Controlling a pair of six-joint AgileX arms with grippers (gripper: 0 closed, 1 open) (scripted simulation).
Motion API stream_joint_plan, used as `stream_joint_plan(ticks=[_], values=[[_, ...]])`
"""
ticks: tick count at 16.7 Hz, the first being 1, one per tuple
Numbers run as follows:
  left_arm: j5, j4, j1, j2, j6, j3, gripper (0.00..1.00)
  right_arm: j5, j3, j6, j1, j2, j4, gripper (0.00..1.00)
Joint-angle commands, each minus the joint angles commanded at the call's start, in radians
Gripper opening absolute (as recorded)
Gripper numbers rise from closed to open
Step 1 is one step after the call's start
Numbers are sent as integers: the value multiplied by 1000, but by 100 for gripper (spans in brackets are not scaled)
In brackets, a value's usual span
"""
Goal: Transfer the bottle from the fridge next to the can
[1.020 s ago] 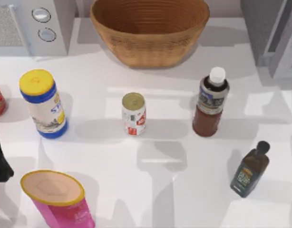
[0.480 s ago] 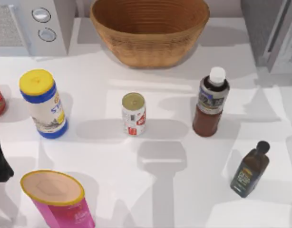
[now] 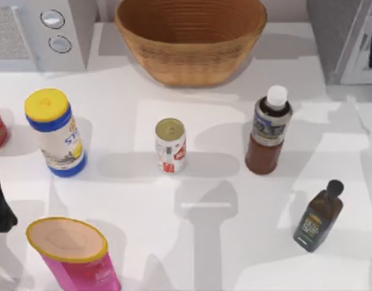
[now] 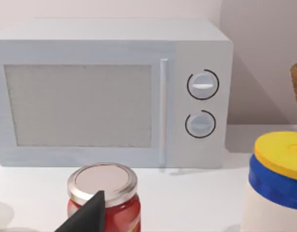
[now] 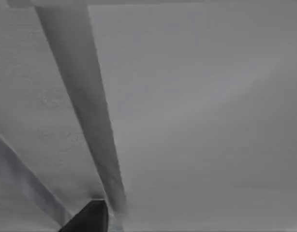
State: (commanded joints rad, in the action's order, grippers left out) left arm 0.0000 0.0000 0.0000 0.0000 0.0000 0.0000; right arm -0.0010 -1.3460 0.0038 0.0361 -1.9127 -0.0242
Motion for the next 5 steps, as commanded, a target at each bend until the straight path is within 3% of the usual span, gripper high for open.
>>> stream_joint_plan(ticks=[5], values=[[0, 0, 0, 0, 0, 0, 100, 1, -100, 0, -1, -72, -19, 100]])
